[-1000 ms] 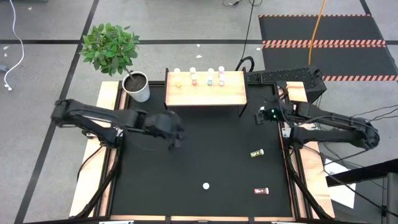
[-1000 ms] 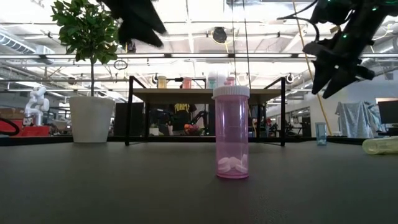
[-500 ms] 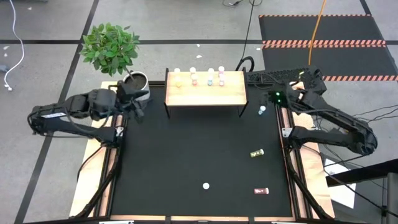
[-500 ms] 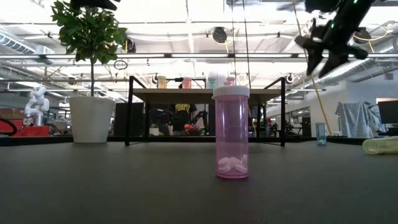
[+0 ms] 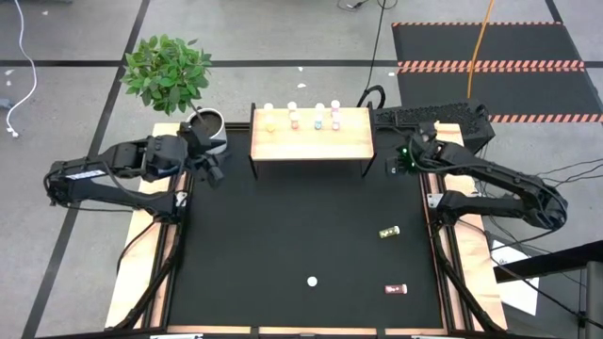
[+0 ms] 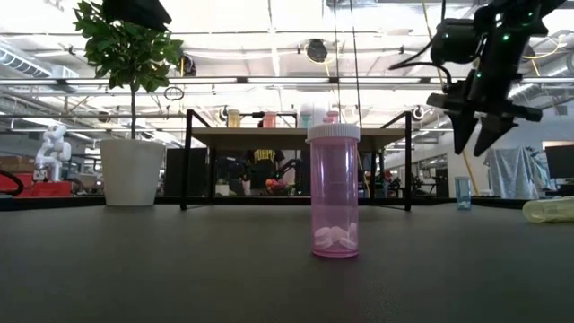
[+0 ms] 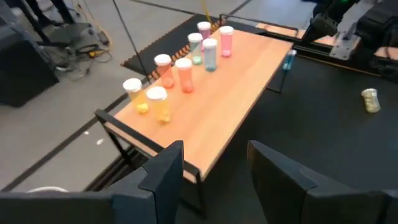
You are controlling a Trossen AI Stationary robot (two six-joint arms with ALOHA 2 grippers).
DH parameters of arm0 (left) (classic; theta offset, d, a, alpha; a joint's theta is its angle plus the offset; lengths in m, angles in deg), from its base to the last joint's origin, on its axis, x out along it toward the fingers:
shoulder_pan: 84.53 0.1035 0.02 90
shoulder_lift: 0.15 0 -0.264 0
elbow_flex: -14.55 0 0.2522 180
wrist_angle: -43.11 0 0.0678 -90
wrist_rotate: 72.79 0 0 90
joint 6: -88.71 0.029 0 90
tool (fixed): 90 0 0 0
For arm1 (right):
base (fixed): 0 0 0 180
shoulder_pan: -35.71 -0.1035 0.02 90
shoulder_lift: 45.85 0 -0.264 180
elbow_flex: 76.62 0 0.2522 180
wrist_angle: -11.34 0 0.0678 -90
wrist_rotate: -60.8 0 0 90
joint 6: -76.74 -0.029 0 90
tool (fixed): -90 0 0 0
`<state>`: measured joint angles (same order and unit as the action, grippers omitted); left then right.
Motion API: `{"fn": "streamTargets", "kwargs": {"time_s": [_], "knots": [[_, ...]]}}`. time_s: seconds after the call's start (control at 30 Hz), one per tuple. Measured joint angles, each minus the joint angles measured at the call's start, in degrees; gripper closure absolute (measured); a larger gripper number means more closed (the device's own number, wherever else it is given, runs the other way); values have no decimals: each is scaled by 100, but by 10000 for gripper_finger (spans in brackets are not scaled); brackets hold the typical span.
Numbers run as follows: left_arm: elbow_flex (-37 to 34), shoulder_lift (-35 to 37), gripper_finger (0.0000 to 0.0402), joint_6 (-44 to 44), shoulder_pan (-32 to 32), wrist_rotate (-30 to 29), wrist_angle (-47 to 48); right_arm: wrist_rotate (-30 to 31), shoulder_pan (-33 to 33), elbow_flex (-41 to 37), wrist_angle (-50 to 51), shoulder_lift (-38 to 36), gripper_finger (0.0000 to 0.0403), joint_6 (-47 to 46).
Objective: Pick and place medicine bottles onto shelf by color
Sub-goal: Put the pink pill bottle on the shelf aligned with the other pink pill bottles
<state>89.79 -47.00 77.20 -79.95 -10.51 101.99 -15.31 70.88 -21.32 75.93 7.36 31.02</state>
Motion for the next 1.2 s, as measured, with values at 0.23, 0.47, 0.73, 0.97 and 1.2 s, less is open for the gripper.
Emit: {"fn": "streamTargets", "kwargs": {"time_s": [0.23,0.47,0.73,0.97,1.2], "knots": [[-2,-463,222,-32,-9,239,-5,-44,-244,-194,-53,-35,234,193],[-2,-1121,222,80,-23,774,-203,-728,-619,-216,-130,-69,234,1004],[-2,-2001,222,388,-468,1292,-771,-1713,-1719,-216,-351,-321,234,1488],[-2,-2849,222,-359,-957,1287,-1376,-1717,-2868,-216,-259,-647,234,1165],[-2,-3674,199,-670,-1655,1271,-2127,-1710,-3948,-275,-1227,-745,234,1386]]}}
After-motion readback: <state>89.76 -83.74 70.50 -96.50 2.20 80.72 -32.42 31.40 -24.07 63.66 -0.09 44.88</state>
